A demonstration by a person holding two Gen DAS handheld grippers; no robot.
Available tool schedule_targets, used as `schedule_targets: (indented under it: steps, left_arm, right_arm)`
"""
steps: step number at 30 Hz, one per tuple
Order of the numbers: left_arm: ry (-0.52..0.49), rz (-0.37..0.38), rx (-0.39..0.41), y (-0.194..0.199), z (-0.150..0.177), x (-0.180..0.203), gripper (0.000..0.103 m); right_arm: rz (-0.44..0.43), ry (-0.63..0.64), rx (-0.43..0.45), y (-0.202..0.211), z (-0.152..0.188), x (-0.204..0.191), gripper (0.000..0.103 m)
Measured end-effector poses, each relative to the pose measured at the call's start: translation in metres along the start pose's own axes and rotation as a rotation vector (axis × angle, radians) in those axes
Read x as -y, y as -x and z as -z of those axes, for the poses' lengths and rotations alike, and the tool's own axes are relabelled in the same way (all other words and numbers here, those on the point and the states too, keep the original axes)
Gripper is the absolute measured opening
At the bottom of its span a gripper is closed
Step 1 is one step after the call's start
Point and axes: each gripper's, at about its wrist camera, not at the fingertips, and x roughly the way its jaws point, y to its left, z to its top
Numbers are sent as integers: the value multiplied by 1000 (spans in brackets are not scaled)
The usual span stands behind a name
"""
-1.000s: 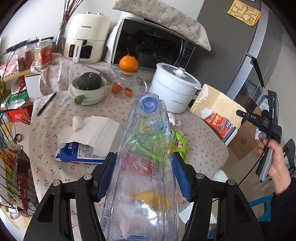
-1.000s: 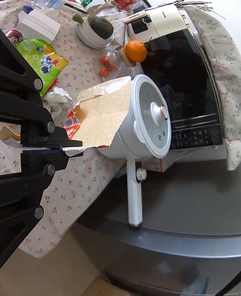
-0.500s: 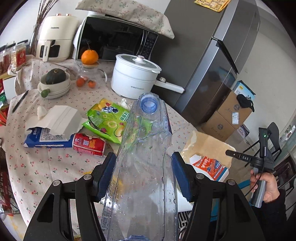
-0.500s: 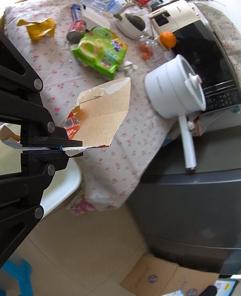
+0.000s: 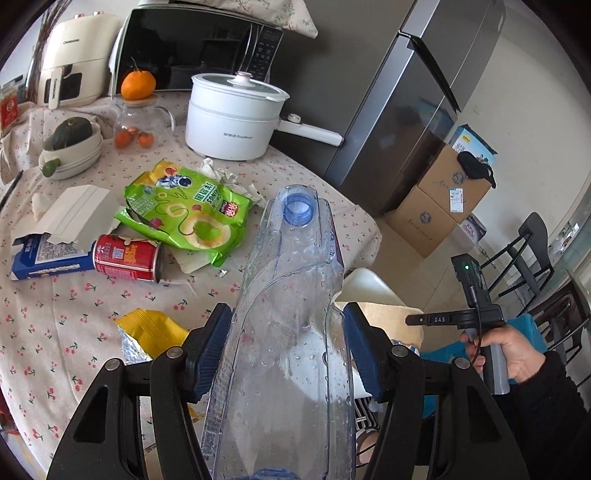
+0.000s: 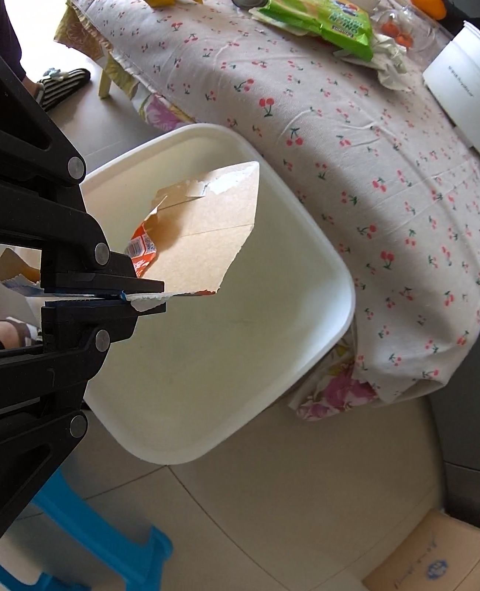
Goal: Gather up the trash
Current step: 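Carry the cardboard box to the white bin and open the right gripper, then carry the plastic bottle over the white bin and open the left gripper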
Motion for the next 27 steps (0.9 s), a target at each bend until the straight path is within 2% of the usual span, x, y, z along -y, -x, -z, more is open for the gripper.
schedule_targets:
  steps: [2, 3, 4, 6, 7, 11, 17, 23, 27]
  left_arm:
    - [-12, 8, -19, -7, 2, 6, 65]
    - [-21, 12, -31, -11, 2, 10, 65]
    - [-31, 18, -44, -16, 2, 15, 65]
    - [-61, 33, -82, -27, 3, 26, 65]
    - [-78, 39, -101, -33, 3, 33, 65]
    - [-142, 66, -217, -69, 10, 63, 65]
    - [-255, 99, -377, -134, 32, 111, 65]
    - [-336, 56, -439, -188, 41, 137, 65]
    - [-338, 51, -456, -211, 42, 141, 65]
  right_arm:
    - [1, 8, -9, -4, -3, -2, 6]
    - [-4, 2, -14, -4, -4, -2, 14]
    - [-10, -7, -12, -2, -5, -1, 31]
    - [-19, -15, 20, 8, -7, 0, 53]
    - [-20, -15, 44, 14, -8, 1, 57]
    - [-8, -16, 119, 36, -9, 5, 61]
    - [14, -58, 153, 48, -6, 23, 65]
    - [98, -49, 161, 48, -2, 37, 66]
    - [121, -57, 172, 51, 0, 48, 69]
